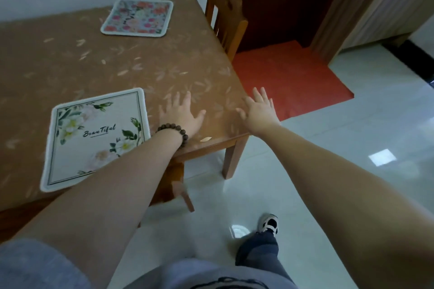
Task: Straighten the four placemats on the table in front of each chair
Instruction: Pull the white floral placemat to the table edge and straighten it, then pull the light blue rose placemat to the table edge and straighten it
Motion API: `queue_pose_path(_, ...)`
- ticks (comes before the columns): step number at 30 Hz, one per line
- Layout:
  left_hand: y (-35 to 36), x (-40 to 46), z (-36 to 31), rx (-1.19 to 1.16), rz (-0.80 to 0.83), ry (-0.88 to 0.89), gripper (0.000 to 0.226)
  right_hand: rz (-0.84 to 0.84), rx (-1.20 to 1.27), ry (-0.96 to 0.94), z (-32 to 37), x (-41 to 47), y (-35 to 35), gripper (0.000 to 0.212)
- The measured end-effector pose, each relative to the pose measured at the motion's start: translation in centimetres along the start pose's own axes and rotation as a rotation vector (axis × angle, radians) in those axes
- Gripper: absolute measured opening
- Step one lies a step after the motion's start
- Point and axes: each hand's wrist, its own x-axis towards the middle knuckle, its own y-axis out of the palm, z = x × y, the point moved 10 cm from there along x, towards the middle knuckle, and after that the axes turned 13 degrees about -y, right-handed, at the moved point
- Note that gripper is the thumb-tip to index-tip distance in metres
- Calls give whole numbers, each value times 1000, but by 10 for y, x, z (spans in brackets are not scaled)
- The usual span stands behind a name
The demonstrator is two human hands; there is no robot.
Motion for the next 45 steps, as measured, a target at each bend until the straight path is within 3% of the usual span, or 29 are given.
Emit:
queue_pose_path(9,4,27,-99,15,-52,-219,74,76,63,-213,-92,65,-30,51)
queue_pose_path(17,-20,77,-129,-69,-65,-377,73,137,46,-374,-114,147,-45,52)
queue_pose_path(26,-15,204,-126,-126,-91,-534,74,81,-135,-700,-69,313,-69,50)
queue_pose_path(33,-15,306,-93,-219,-69,-756,73,243,-273,-915,1,440,-53,52)
queue_pose_path(39,-31,357,-71,-219,-82,-877,76,384,-223,-926,13,521,-42,51)
queue_pose_path(45,-45,379,-45,-294,-148,-990,76,421,-217,-1011,34,581,-21,53)
